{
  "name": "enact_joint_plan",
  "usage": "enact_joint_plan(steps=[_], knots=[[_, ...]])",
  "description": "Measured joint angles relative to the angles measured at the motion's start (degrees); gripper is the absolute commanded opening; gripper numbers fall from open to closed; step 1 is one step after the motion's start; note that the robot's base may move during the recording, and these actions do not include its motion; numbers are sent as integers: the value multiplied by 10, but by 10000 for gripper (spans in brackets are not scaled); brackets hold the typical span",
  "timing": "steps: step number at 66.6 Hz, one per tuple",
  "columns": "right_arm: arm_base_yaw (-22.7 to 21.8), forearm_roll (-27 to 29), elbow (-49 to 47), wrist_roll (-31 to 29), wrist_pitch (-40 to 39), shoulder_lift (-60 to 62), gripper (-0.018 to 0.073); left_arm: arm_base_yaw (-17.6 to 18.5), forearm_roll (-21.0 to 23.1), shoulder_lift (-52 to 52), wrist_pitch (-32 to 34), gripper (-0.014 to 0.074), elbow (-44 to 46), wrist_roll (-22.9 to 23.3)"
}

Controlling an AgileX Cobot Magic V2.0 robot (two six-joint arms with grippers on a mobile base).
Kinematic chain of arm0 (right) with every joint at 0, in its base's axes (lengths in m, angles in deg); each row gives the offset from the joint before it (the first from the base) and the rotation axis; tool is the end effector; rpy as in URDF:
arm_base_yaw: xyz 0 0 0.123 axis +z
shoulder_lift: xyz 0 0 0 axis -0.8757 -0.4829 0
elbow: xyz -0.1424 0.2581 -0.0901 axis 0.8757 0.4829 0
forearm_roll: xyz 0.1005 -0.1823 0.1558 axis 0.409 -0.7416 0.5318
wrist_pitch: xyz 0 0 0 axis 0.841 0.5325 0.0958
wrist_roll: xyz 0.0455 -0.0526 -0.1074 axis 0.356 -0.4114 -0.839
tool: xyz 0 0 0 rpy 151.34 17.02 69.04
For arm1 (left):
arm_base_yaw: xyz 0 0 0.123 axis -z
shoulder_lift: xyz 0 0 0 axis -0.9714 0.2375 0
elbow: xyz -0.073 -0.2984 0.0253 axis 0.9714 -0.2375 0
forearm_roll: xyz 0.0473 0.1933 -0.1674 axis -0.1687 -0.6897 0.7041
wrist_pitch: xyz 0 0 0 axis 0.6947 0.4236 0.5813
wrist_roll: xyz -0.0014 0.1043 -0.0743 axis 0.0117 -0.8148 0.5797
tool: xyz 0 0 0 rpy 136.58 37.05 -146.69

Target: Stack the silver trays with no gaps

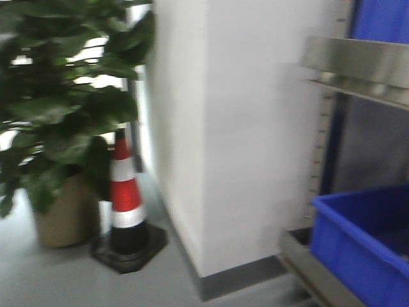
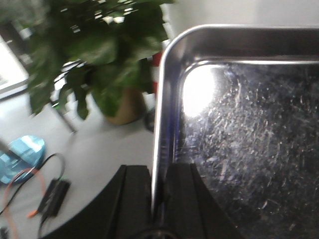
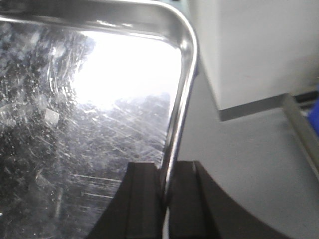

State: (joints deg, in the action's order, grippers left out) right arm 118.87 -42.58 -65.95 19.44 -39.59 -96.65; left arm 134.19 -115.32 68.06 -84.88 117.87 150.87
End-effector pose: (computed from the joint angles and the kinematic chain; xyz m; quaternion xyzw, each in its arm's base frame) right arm 0.2023 0.2118 0.3766 -0.0317 0.8951 0.1604 0.4149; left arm 0.2020 -0.1248 0.4057 0.0260 0.8465 0.0850 0.5249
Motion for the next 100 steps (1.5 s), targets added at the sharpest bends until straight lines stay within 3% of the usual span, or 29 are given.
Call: enact_joint_plan(steps=[100], knots=[[0, 1, 0, 0, 10, 0, -15, 0, 0, 0, 7, -13, 0, 0]])
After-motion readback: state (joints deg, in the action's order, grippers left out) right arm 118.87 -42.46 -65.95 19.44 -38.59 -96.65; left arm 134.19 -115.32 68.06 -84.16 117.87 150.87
